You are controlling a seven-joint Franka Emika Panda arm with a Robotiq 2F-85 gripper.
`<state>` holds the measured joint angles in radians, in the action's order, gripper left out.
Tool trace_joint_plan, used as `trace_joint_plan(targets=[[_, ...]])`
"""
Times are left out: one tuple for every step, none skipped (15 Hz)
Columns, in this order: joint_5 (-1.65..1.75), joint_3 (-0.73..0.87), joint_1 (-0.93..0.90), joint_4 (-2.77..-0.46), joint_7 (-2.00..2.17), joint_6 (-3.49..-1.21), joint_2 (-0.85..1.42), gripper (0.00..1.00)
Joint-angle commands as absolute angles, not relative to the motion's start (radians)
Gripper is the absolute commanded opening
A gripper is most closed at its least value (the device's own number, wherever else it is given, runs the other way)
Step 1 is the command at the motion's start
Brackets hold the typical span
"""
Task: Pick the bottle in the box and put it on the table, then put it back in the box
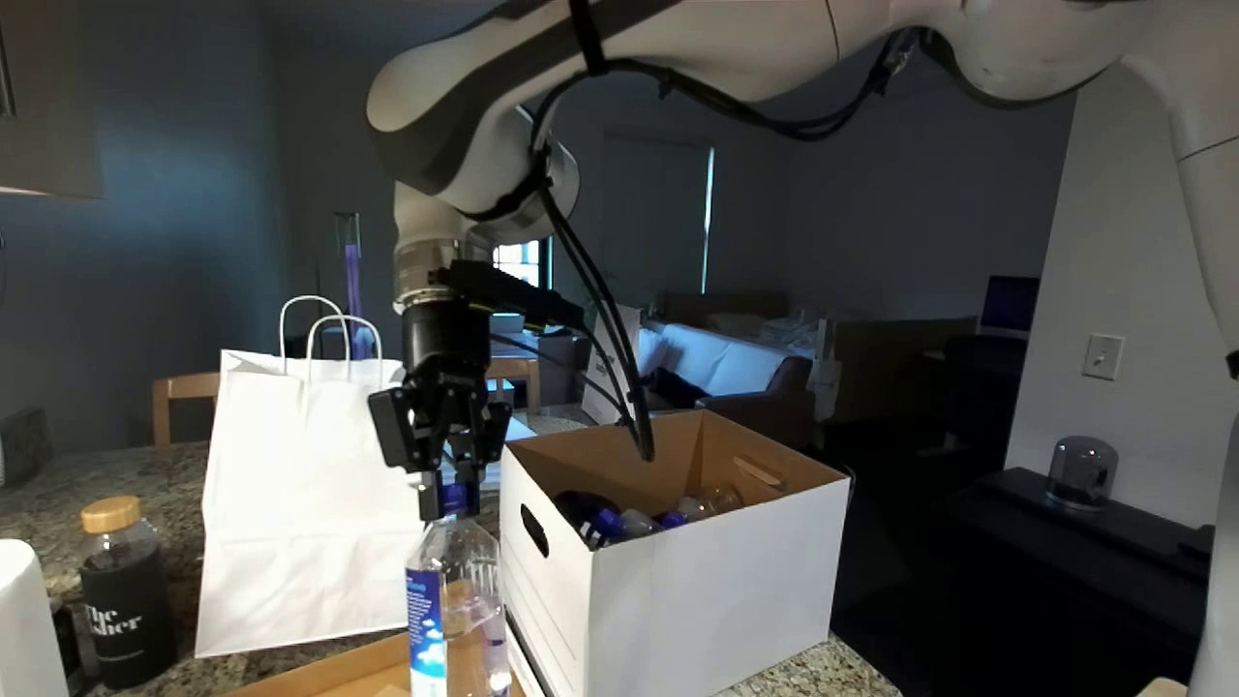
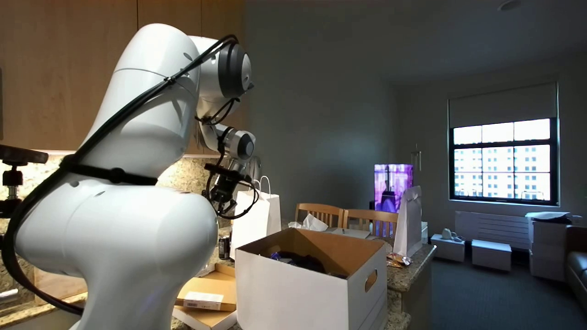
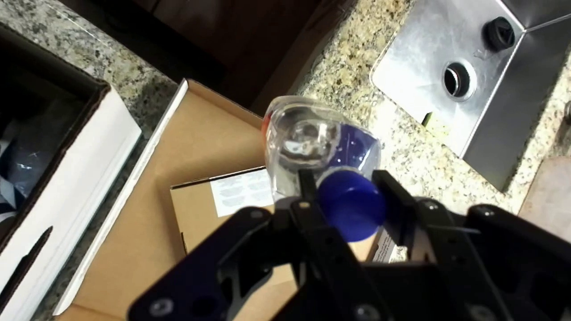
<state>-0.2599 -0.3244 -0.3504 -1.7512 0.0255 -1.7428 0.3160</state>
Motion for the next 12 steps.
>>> trace_joint_plan(targets=[[-0.236,-0.306,-0.358,-1.784,0.053,-1.783,0.337,0.14],[-0.231,-0.301,-0.359,-1.794,0.058,-1.803,0.347,0.14],[-0.220,-0.294,-0.363,-1.802,0.067,-1.836,0.360,0.14],[-0.202,-0.287,-0.368,-1.805,0.076,-1.872,0.377,0.14],[-0.186,-0.282,-0.373,-1.808,0.084,-1.906,0.391,0.14],[-0.170,-0.278,-0.378,-1.807,0.093,-1.936,0.403,0.14],[-0.154,-0.275,-0.383,-1.809,0.100,-1.969,0.414,0.14],[-0.138,-0.276,-0.392,-1.808,0.112,-1.993,0.417,0.14],[-0.125,-0.277,-0.400,-1.800,0.119,-2.010,0.429,0.14],[-0.115,-0.280,-0.407,-1.791,0.126,-2.026,0.437,0.14],[-0.105,-0.280,-0.415,-1.777,0.132,-2.043,0.448,0.15],[-0.094,-0.281,-0.426,-1.768,0.138,-2.068,0.451,0.15]])
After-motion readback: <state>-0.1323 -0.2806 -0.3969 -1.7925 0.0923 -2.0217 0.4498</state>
